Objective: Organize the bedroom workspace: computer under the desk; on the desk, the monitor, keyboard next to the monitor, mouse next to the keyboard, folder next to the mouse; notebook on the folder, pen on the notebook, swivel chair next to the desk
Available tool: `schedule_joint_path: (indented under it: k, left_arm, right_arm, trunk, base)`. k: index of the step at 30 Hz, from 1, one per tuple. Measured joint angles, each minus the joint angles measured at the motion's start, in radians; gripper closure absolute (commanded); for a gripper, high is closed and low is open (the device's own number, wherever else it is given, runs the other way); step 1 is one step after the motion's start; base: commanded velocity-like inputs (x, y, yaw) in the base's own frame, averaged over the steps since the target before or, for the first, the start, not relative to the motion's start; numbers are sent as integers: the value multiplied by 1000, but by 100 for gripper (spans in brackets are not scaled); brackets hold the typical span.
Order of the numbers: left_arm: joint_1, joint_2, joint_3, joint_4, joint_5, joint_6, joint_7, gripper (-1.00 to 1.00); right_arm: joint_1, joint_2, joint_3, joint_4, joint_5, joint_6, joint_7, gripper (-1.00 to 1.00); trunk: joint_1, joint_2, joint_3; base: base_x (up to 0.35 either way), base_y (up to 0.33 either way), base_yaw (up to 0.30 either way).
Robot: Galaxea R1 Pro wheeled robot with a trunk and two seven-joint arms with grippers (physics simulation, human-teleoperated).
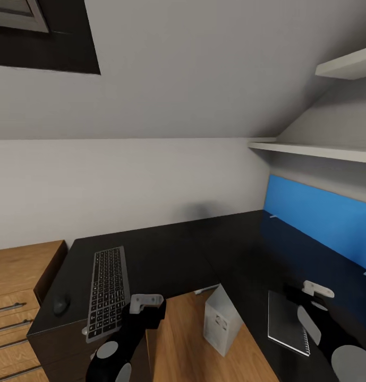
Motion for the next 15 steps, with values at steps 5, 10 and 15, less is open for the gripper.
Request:
schedule_joint_path:
  k: [5,10,15]
  left_arm:
    - [0,1,2,0,0,2,0,-100]
    - [0,2,3,0,0,4,0,-100]
    - [0,2,4,1,0,5,0,-100]
  right_arm:
    - [-52,-1,1,71,-1,-4,5,-100]
    - [-65,-1,0,86,-2,-5,6,-100]
    - [-68,-1,0,90,-3,-3,6,-100]
  trunk:
    - [0,0,0]
    - [0,0,0]
    - [0,0,0]
  base:
    - [197,0,0]
    - [259,0,0]
    - [66,0,0]
